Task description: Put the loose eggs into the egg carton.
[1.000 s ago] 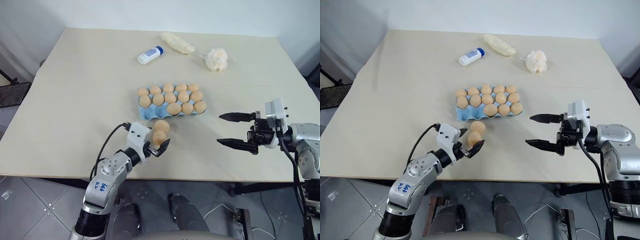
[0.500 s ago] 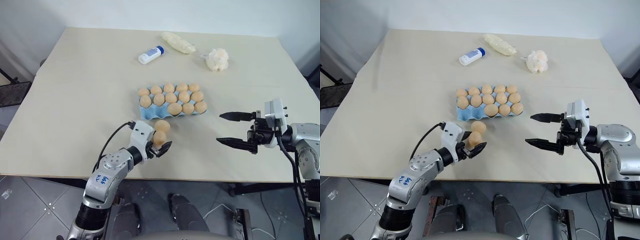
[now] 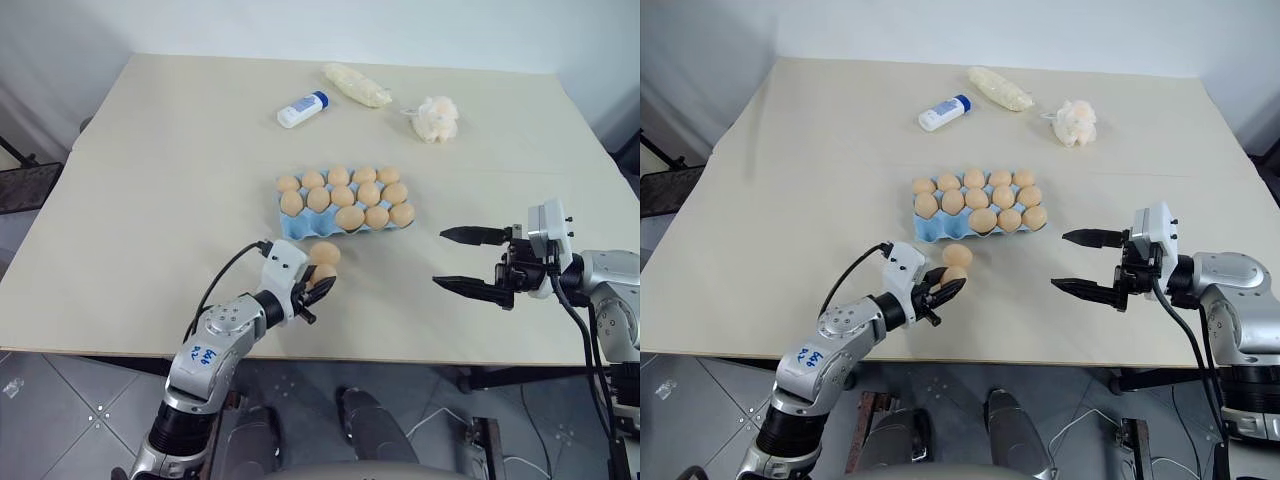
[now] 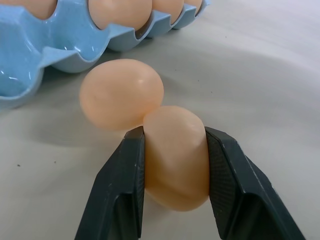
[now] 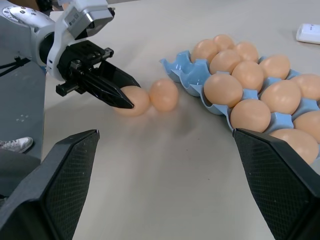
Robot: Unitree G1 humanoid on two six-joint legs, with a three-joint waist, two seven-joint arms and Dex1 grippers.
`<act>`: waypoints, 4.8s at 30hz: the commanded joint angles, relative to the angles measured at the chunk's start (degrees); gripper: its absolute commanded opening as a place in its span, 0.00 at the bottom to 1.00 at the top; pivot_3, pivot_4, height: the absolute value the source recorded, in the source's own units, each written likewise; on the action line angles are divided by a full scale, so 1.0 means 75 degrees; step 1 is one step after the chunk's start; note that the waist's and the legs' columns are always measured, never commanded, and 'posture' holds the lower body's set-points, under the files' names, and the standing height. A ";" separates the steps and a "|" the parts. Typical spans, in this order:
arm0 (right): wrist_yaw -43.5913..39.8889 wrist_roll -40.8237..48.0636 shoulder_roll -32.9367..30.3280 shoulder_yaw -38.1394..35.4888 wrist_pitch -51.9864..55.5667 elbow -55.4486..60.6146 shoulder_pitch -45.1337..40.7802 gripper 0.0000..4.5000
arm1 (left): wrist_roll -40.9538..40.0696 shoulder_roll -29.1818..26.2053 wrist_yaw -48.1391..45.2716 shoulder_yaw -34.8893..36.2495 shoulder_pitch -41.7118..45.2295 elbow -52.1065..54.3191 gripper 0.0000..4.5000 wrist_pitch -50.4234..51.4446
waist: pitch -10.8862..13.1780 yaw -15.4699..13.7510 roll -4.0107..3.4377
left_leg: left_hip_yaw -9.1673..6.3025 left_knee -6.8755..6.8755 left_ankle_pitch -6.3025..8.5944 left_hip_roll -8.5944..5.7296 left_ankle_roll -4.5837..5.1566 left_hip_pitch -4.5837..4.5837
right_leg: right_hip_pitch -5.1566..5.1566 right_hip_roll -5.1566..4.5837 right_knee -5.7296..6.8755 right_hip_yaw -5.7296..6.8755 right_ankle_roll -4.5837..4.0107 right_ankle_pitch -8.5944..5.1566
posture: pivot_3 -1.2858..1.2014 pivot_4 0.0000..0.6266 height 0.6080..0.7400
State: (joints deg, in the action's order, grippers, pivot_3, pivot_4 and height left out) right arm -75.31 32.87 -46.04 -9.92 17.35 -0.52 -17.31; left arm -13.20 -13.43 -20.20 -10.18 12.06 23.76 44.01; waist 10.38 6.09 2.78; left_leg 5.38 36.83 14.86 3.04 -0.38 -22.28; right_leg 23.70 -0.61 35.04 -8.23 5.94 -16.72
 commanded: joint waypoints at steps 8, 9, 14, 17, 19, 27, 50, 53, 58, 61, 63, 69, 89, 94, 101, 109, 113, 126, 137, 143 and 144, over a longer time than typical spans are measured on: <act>0.0183 0.0080 0.0039 -0.0301 -0.0270 0.0106 -0.0012 1.00 | -0.0323 0.0384 0.0009 0.0600 0.1045 0.0081 0.30 -0.1013 | 0.0001 -0.0076 -0.0001 | 0.0001 -0.0005 0.0000 -0.0002 0.0001 -0.0003 | 0.0000 -0.0001 -0.0007 0.0001 0.0003 0.0001 | 0.52 0.24 1.00; 0.0201 0.0093 0.0044 -0.0310 -0.0289 0.0107 -0.0008 1.00 | -0.0243 0.0444 0.0092 0.0619 0.1153 -0.0087 0.30 -0.1158 | 0.0001 -0.0092 -0.0001 | 0.0001 -0.0005 0.0000 -0.0002 0.0001 -0.0002 | -0.0001 -0.0002 -0.0007 0.0001 0.0003 0.0002 | 0.52 0.24 1.00; 0.0281 0.0130 0.0069 -0.0377 -0.0347 0.0162 0.0053 1.00 | 0.0238 0.0641 0.0427 0.0610 0.1557 -0.1032 0.30 -0.2048 | 0.0001 -0.0163 -0.0001 | 0.0003 -0.0009 0.0002 -0.0005 0.0003 -0.0002 | -0.0001 -0.0001 -0.0013 0.0000 0.0024 0.0013 | 0.52 0.24 1.00; 0.0371 0.0161 0.0078 -0.0427 -0.0351 0.0269 0.0164 1.00 | 0.0367 0.0738 0.0422 0.0594 0.1747 -0.1728 0.30 -0.2470 | 0.0001 -0.0180 -0.0001 | 0.0001 -0.0005 0.0002 -0.0007 0.0003 -0.0004 | -0.0001 0.0000 -0.0014 0.0001 0.0030 0.0016 | 0.52 0.24 1.00; 0.0489 0.0207 0.0098 -0.0507 -0.0328 0.0433 0.0311 1.00 | 0.0379 0.0807 0.0330 0.0590 0.1949 -0.2255 0.30 -0.2734 | 0.0001 -0.0193 -0.0001 | 0.0001 -0.0006 0.0003 -0.0010 0.0005 -0.0008 | -0.0001 -0.0002 -0.0021 0.0001 0.0033 0.0018 | 0.52 0.24 1.00; 0.0626 0.0281 0.0024 -0.0647 -0.0284 0.0659 0.0573 1.00 | 0.0421 0.1025 -0.0019 0.0476 0.2438 -0.3265 0.59 -0.3518 | 0.0002 -0.0194 -0.0002 | 0.0006 -0.0012 0.0024 -0.0008 0.0021 -0.0017 | 0.0001 -0.0006 -0.0042 0.0004 0.0103 0.0056 | 0.52 0.24 1.00; 0.0515 0.0328 -0.0079 -0.0774 -0.0206 0.0645 0.0687 1.00 | -0.1144 -0.0213 -0.1190 0.1071 0.0799 -0.0373 0.99 -0.1338 | 0.0003 -0.0193 -0.0010 | 0.0008 -0.0078 0.0026 0.0017 0.0012 0.0002 | 0.0002 -0.0001 -0.0057 0.0013 0.0114 0.0052 | 0.52 0.24 1.00; 0.0346 0.0352 -0.0086 -0.0746 -0.0220 0.0518 0.0633 1.00 | -0.1392 -0.1037 -0.1688 0.1406 0.0130 -0.0017 0.99 -0.1066 | 0.0002 -0.0166 -0.0011 | 0.0010 -0.0071 0.0025 0.0017 0.0013 0.0006 | 0.0000 -0.0005 -0.0053 0.0012 0.0110 0.0049 | 0.52 0.24 1.00; -0.0097 0.0458 -0.0143 -0.0682 -0.0079 0.0309 0.0698 1.00 | -0.2150 -0.2460 -0.2588 0.2402 -0.1293 0.0351 0.99 -0.0532 | 0.0005 -0.0152 -0.0015 | 0.0019 -0.0079 0.0034 0.0061 -0.0002 0.0014 | 0.0002 -0.0007 -0.0053 0.0014 0.0040 0.0011 | 0.52 0.24 1.00; -0.0175 0.0421 -0.0139 -0.0705 -0.0134 0.0290 0.0741 1.00 | -0.2262 -0.2818 -0.2790 0.2570 -0.1722 0.0320 0.99 -0.0509 | 0.0007 -0.0214 -0.0019 | 0.0010 -0.0079 0.0037 0.0071 -0.0007 0.0013 | 0.0003 -0.0011 -0.0054 0.0030 0.0003 -0.0009 | 0.52 0.24 1.00; -0.0167 0.0380 -0.0143 -0.0713 -0.0127 0.0238 0.0712 1.00 | -0.2337 -0.2985 -0.2915 0.2634 -0.1940 0.0386 0.99 -0.0485 | 0.0007 -0.0217 -0.0019 | 0.0008 -0.0080 0.0038 0.0068 -0.0010 0.0012 | 0.0001 -0.0024 -0.0061 0.0034 -0.0051 -0.0038 | 0.52 0.24 1.00; -0.0117 0.0276 -0.0144 -0.0652 -0.0111 0.0164 0.0629 1.00 | -0.2423 -0.2947 -0.2799 0.2475 -0.1790 0.0509 0.99 -0.0463 | 0.0007 -0.0186 -0.0019 | 0.0013 -0.0095 0.0043 0.0051 -0.0015 0.0012 | 0.0000 -0.0079 -0.0069 0.0043 -0.0057 -0.0042 | 0.52 0.24 1.00; 0.0234 0.0255 -0.0132 -0.0736 0.0004 0.0426 0.0763 1.00 | -0.0311 -0.0618 -0.1302 0.0079 0.0728 -0.1692 0.99 -0.2209 | 0.0007 -0.0180 -0.0022 | 0.0007 -0.0070 0.0030 -0.0020 0.0013 0.0010 | -0.0005 -0.0032 -0.0051 0.0028 0.0092 0.0036 | 0.52 0.24 1.00; 0.0309 0.0271 -0.0125 -0.0777 -0.0007 0.0474 0.0821 1.00 | 0.0081 -0.0225 -0.1176 -0.0136 0.1219 -0.2542 0.99 -0.2635 | 0.0007 -0.0207 -0.0022 | 0.0006 -0.0068 0.0029 -0.0020 0.0014 0.0009 | -0.0005 -0.0033 -0.0048 0.0028 0.0094 0.0037 | 0.52 0.24 1.00; 0.0388 0.0264 -0.0135 -0.0774 0.0003 0.0486 0.0847 1.00 | 0.0411 0.0119 -0.1232 -0.0312 0.1548 -0.3194 0.99 -0.3007 | 0.0007 -0.0208 -0.0022 | 0.0006 -0.0065 0.0029 -0.0023 0.0015 0.0004 | -0.0004 -0.0033 -0.0047 0.0026 0.0100 0.0040 | 0.52 0.24 1.00; 0.0449 0.0250 -0.0148 -0.0796 -0.0024 0.0493 0.0906 1.00 | 0.0534 0.0312 -0.1191 -0.0299 0.1591 -0.3143 0.57 -0.2823 | 0.0006 -0.0205 -0.0022 | 0.0004 -0.0053 0.0028 -0.0023 0.0017 0.0006 | -0.0004 -0.0029 -0.0031 0.0025 0.0105 0.0042 | 0.52 0.24 1.00; 0.0464 0.0246 -0.0155 -0.0810 -0.0043 0.0488 0.0935 1.00 | 0.0306 0.0228 -0.1255 -0.0120 0.1510 -0.2413 0.46 -0.2517 | 0.0007 -0.0206 -0.0022 | 0.0003 -0.0053 0.0028 -0.0022 0.0016 0.0006 | -0.0004 -0.0029 -0.0028 0.0025 0.0107 0.0042 | 0.52 0.24 1.00; 0.0429 0.0206 -0.0071 -0.0720 -0.0144 0.0330 0.0815 1.00 | 0.0394 0.0316 -0.0073 0.0999 0.1990 -0.2083 0.45 -0.2602 | 0.0006 -0.0214 -0.0023 | 0.0002 -0.0029 0.0025 -0.0023 0.0021 0.0008 | -0.0006 -0.0025 -0.0009 0.0024 0.0115 0.0045 | 0.52 0.24 1.00; 0.0416 0.0203 -0.0072 -0.0723 -0.0201 0.0277 0.0764 1.00 | 0.0710 0.0240 0.0042 0.0972 0.2273 -0.3152 0.88 -0.2892 | 0.0006 -0.0215 -0.0022 | 0.0002 -0.0025 0.0026 -0.0024 0.0020 0.0001 | -0.0004 -0.0024 -0.0010 0.0023 0.0117 0.0046 | 0.52 0.24 1.00; 0.0430 0.0219 -0.0082 -0.0745 -0.0193 0.0295 0.0800 1.00 | 0.0610 0.0175 -0.0177 0.0939 0.2170 -0.2869 0.99 -0.2773 | 0.0006 -0.0205 -0.0022 | 0.0003 -0.0025 0.0026 -0.0023 0.0020 0.0002 | -0.0005 -0.0024 -0.0009 0.0022 0.0117 0.0046 | 0.52 0.24 1.00; 0.0430 0.0220 -0.0081 -0.0743 -0.0193 0.0295 0.0800 1.00 | 0.0550 0.0158 -0.0229 0.0969 0.2138 -0.2768 0.99 -0.2698 | 0.0006 -0.0206 -0.0022 | 0.0003 -0.0025 0.0026 -0.0023 0.0020 0.0002 | -0.0005 -0.0024 -0.0010 0.0023 0.0117 0.0046 | 0.52 0.24 1.00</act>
State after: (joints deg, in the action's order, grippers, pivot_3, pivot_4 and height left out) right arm -71.90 33.94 -46.16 -13.95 16.43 1.30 -11.06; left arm -8.11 -11.92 -21.14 -2.96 28.24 -0.58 23.75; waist 10.42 4.54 2.61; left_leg 5.40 36.64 15.05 2.87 -0.23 -22.26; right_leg 23.66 -0.79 34.96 -8.06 6.82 -16.37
